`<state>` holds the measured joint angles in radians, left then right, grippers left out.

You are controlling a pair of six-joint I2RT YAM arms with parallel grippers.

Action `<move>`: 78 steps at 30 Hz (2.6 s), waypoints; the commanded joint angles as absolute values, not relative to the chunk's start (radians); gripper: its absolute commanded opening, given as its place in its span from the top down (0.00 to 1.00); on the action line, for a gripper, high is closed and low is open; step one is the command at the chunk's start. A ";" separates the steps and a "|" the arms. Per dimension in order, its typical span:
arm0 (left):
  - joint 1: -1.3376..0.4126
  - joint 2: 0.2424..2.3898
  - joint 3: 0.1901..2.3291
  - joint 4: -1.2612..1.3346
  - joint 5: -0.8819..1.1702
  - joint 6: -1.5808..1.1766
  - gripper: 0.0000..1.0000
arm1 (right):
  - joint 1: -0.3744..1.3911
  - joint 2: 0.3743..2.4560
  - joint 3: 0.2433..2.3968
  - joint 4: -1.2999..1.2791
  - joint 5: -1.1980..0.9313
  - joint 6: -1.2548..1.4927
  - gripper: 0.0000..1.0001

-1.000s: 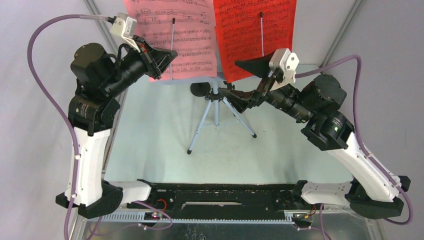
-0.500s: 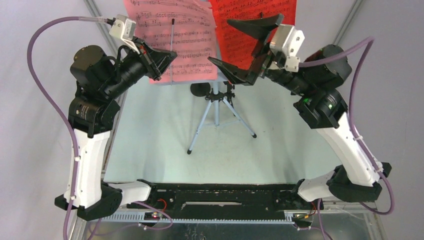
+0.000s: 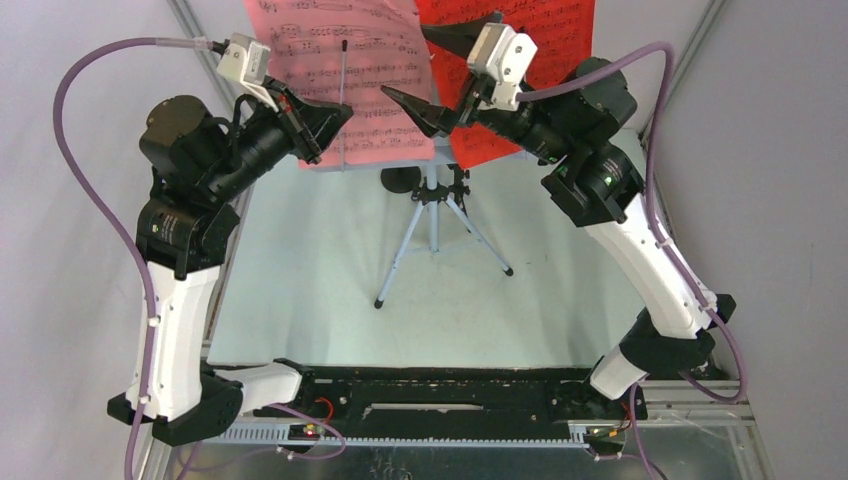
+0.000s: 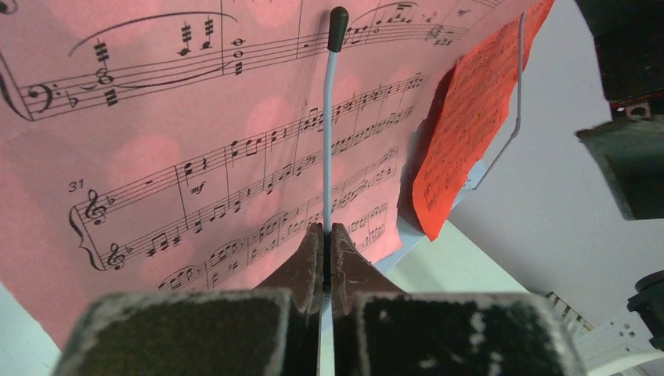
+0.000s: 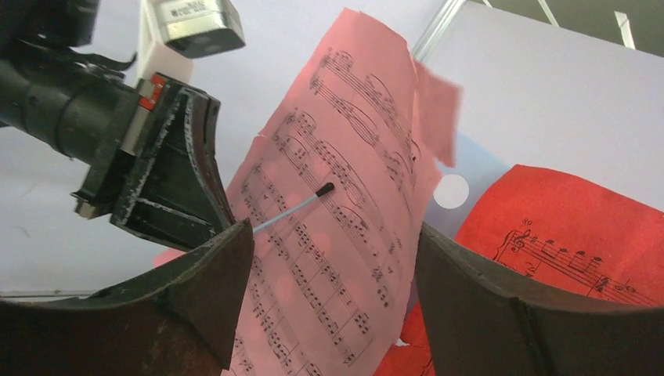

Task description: Pack up the instrument practice props

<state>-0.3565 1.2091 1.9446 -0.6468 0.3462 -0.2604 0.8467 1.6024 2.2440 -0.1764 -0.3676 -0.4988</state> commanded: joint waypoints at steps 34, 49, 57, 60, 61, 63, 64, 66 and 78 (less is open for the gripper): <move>-0.348 1.159 1.906 -0.644 0.342 -0.223 1.00 | 0.965 1.681 2.269 -0.072 -0.109 -0.688 1.00; -0.348 1.070 1.826 -0.591 0.300 -0.206 1.00 | 1.076 1.611 2.240 0.067 0.090 -0.683 1.00; -0.348 1.056 1.788 -0.541 0.310 -0.213 1.00 | 1.123 1.523 2.153 0.105 0.213 -0.680 1.00; -0.348 1.061 1.789 -0.540 0.311 -0.212 1.00 | 1.135 1.458 2.105 0.098 0.217 -0.620 1.00; -0.349 1.064 1.787 -0.540 0.313 -0.212 1.00 | 1.135 1.445 2.092 0.094 0.211 -0.594 1.00; -0.348 1.065 1.787 -0.541 0.313 -0.212 1.00 | 1.135 1.413 2.065 0.086 0.195 -0.553 1.00; -0.348 1.067 1.786 -0.540 0.313 -0.211 1.00 | 1.135 1.402 2.054 0.081 0.183 -0.531 1.00; -0.349 1.068 1.784 -0.537 0.309 -0.210 1.00 | 1.136 1.382 2.033 0.079 0.160 -0.491 1.00; -0.349 1.078 1.784 -0.537 0.298 -0.204 1.00 | 1.177 1.298 1.986 0.082 0.175 -0.404 1.00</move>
